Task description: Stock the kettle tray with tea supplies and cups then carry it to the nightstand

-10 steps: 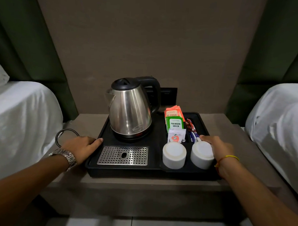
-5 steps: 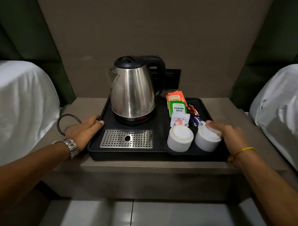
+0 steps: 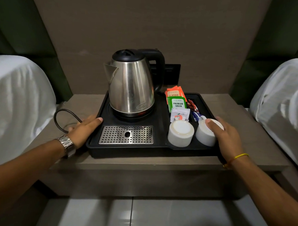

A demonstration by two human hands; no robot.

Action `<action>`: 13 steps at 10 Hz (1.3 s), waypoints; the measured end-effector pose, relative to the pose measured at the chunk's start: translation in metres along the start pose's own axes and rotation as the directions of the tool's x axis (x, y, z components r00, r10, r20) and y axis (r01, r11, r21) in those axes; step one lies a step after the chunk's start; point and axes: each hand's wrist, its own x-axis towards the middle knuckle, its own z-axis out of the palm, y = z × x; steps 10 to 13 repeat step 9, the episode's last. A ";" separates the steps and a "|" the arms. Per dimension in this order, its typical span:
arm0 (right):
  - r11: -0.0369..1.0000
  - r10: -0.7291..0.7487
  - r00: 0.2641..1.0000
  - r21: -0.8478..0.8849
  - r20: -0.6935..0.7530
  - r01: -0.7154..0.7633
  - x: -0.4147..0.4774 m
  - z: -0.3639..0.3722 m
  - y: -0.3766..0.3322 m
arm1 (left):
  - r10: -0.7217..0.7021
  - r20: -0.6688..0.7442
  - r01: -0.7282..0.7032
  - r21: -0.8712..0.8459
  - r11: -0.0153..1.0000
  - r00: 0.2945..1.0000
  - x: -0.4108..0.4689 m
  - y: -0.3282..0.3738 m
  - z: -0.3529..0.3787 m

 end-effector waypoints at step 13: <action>0.916 0.277 0.954 -0.270 -0.113 -0.298 -0.050 -0.019 -0.129 | 0.087 0.107 -0.107 0.196 0.975 0.990 -0.048 0.098 -0.078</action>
